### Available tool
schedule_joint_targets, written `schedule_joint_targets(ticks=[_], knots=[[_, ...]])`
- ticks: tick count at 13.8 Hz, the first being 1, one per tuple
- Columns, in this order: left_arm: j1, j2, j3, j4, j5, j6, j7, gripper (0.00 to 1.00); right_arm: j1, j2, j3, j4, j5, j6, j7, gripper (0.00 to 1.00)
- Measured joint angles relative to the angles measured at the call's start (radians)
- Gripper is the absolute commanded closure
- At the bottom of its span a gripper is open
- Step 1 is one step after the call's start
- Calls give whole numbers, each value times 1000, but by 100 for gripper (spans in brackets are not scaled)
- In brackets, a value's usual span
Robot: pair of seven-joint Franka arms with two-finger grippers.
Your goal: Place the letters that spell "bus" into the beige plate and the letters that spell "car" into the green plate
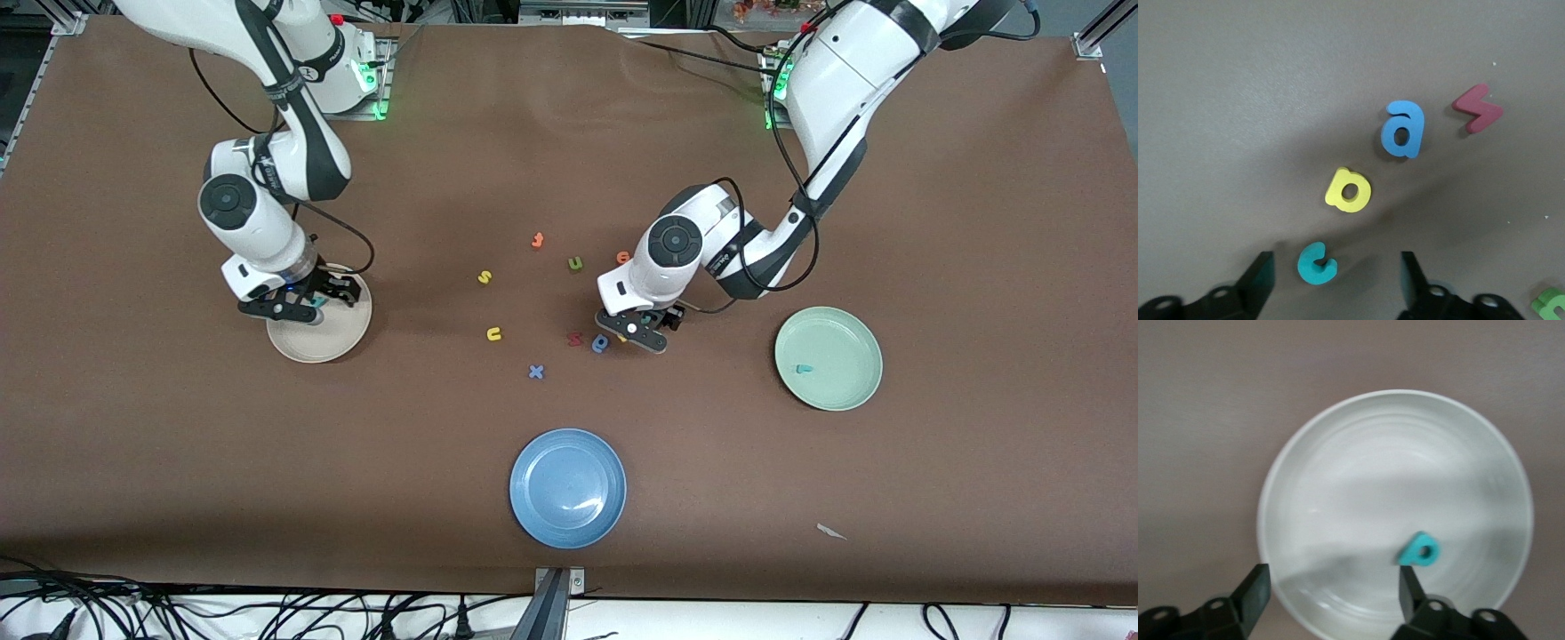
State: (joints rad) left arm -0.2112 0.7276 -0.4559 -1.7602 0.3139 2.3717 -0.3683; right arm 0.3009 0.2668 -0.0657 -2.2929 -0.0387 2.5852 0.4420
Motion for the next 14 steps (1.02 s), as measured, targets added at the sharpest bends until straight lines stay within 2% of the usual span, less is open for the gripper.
schedule_joint_targets(ticks=[2,3,6,9,12,14], knots=[[-1,5,1,0,0,0,0,55,5,6,68,20,1,-1,168,0],[-1,6,2,0,0,0,0,60,9,15,104,34,1,-1,256,0],[-1,5,12,0,0,0,0,60,63,61,158,85,2,-1,517,0],[-2,10,25,-1,0,0,0,62,132,113,159,116,2,-4,723,1],[-2,10,26,-1,0,0,0,75,191,174,160,160,2,-5,860,1],[-2,8,29,-1,0,-1,0,75,225,201,160,180,2,-6,908,1]])
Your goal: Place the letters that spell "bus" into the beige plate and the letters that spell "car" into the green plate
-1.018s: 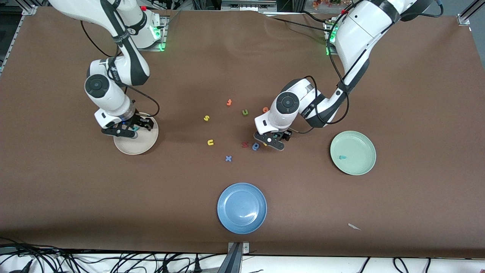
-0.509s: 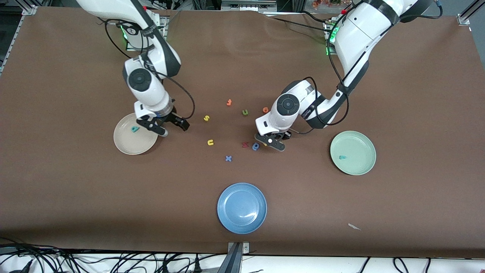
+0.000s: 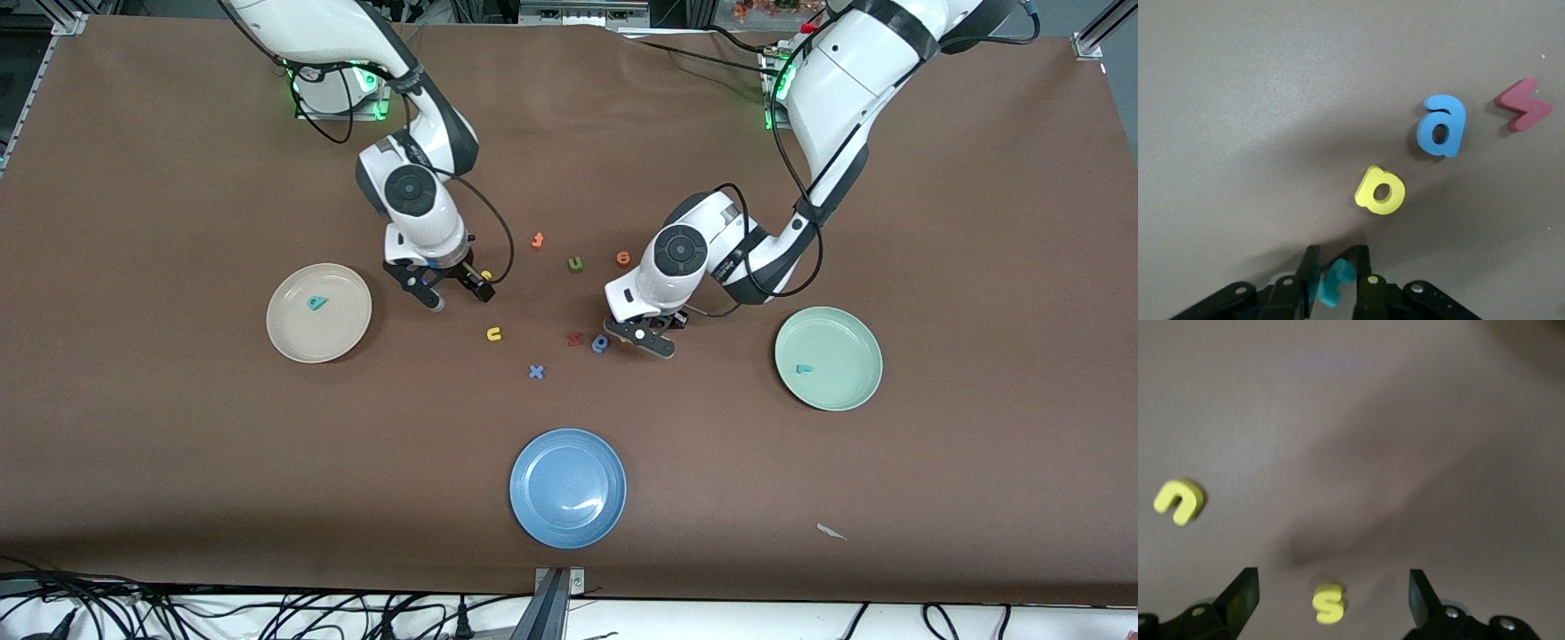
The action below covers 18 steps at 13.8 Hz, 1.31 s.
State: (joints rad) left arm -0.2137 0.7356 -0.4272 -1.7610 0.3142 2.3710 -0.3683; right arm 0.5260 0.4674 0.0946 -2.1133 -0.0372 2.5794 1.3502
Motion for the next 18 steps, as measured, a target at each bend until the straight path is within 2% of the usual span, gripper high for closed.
schedule_joint_targets(ticks=[1,2,4,9,11,13,15,18], knots=[[0,-1,0,0,0,-2,0,74,7,5,0,4,0,0,10,1],[0,-1,1,0,0,-6,0,79,8,9,0,6,0,-1,15,1],[-2,-3,0,2,0,-24,0,100,8,14,-3,7,0,-4,17,4],[-2,-8,1,7,0,-51,0,100,17,33,-3,7,0,-5,19,17],[8,-29,4,34,0,-121,0,100,19,37,-3,7,0,-5,19,22],[31,-70,7,90,0,-241,33,100,20,38,-3,7,0,-5,19,23],[71,-101,12,144,0,-334,100,100,20,38,-3,8,0,-5,19,24],[195,-110,22,159,0,-362,271,100,23,38,-3,8,0,-5,19,24]])
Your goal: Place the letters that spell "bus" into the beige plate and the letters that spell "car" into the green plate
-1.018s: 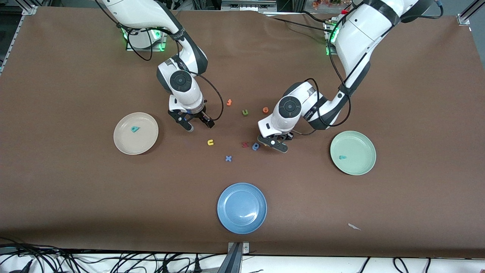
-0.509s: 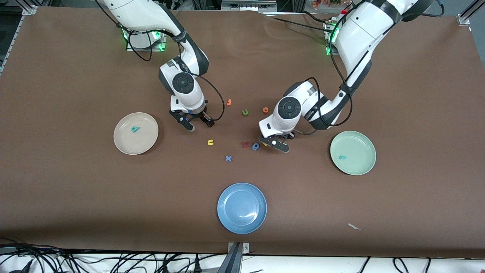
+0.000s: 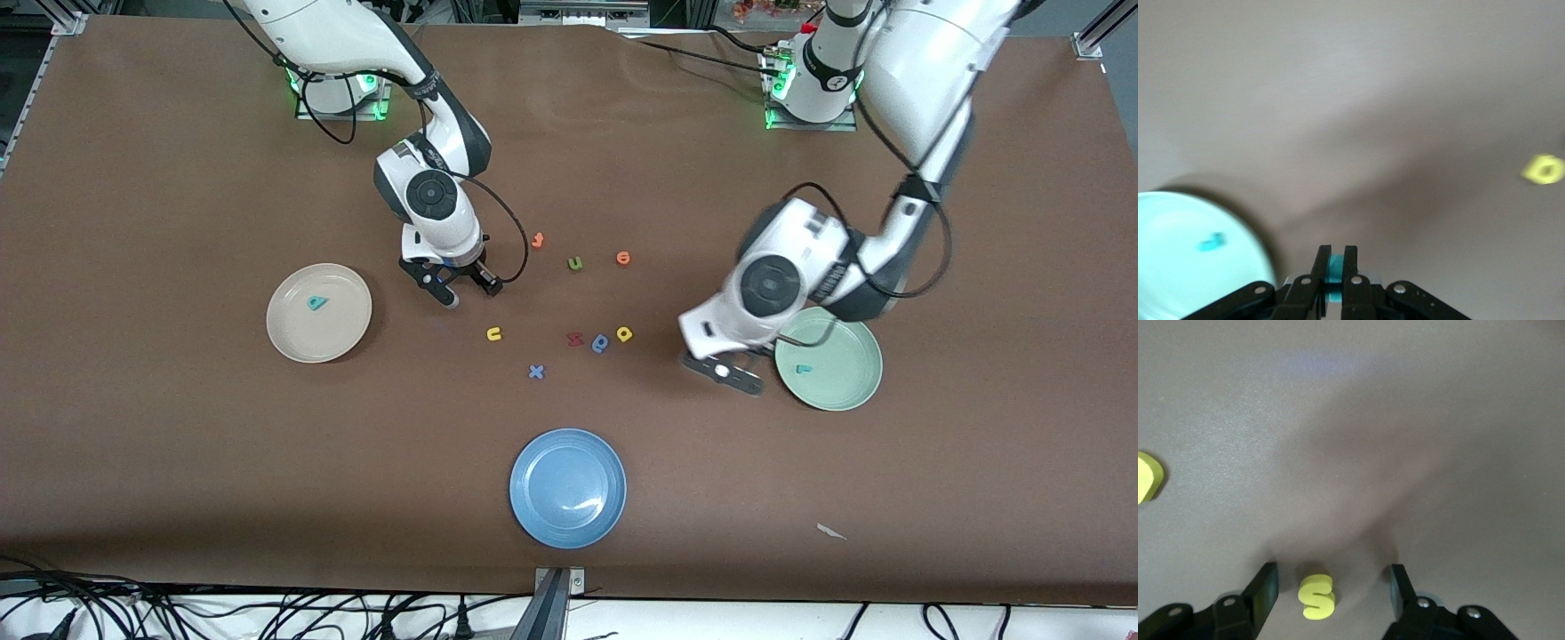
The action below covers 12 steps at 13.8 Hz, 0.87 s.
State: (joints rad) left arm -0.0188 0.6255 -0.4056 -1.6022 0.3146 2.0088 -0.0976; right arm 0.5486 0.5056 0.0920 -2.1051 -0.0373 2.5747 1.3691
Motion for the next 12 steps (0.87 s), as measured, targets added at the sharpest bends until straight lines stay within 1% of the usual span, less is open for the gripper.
schedule_joint_targets(ticks=[1,2,3,4,5,7,9,10,11,12], knots=[[48,4,2,-1,12,0,58,100,2,0,0,0,0,0,0,25],[91,9,4,-1,49,0,104,90,5,0,1,0,0,0,0,25],[124,14,4,-1,89,0,131,36,8,0,2,1,0,0,0,27],[145,19,4,-2,116,0,148,0,11,0,3,2,0,0,1,28],[154,24,4,-2,123,0,158,0,13,0,3,4,0,0,1,33],[149,27,-1,-2,124,0,161,0,15,0,3,7,0,0,1,48],[139,27,-18,-2,124,0,160,0,15,1,3,8,0,0,1,59],[136,27,-41,-1,119,0,156,0,16,1,3,11,0,2,1,72],[134,26,-74,-1,105,0,137,0,17,1,3,14,0,1,-1,76],[131,26,-108,0,83,0,108,0,18,1,3,14,-1,1,-4,84]])
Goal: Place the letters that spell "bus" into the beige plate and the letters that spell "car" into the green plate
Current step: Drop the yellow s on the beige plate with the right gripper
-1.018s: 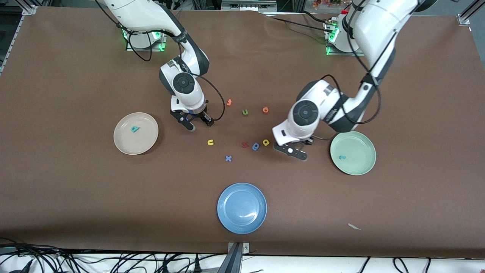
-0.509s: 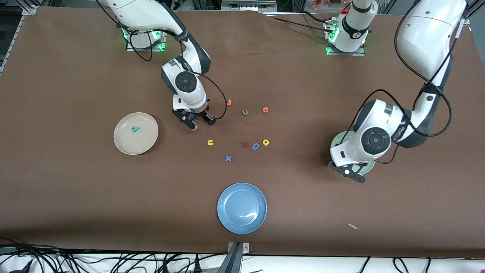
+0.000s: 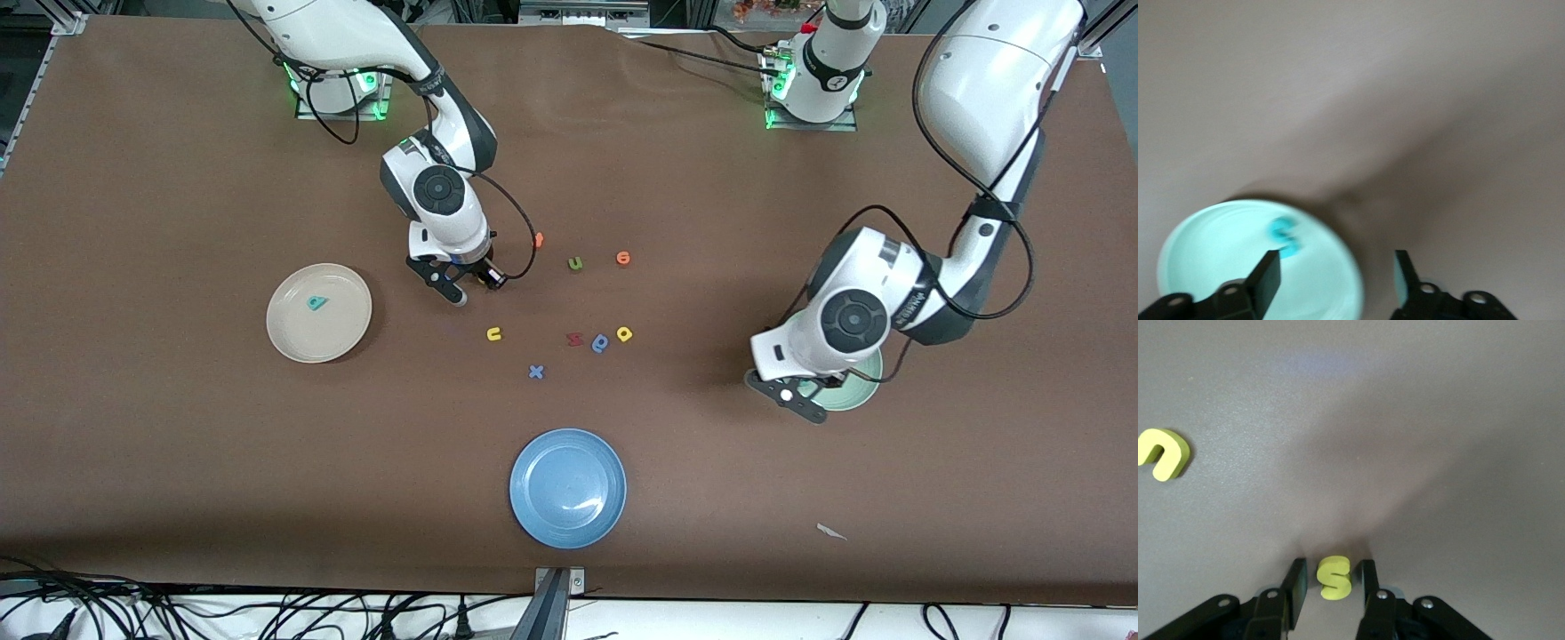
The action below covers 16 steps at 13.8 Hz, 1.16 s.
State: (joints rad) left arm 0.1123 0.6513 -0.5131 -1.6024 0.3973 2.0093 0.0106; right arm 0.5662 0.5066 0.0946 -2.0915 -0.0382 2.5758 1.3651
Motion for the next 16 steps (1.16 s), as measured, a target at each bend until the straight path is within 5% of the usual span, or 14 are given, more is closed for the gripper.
schedule_joint_targets(ticks=[4,8,12,16], knots=[[-78,0,-69,0,-27,3,-96,0,2,0,0,3,-1,0,-5,97],[-199,55,-66,-3,-27,141,-104,0,1,1,-9,30,-3,-57,-91,97],[-292,155,-34,-8,15,279,-105,0,-14,-20,-123,99,-3,-224,-419,97],[-294,186,-21,-8,54,308,-103,3,-24,-88,-249,42,-3,-249,-718,96]])
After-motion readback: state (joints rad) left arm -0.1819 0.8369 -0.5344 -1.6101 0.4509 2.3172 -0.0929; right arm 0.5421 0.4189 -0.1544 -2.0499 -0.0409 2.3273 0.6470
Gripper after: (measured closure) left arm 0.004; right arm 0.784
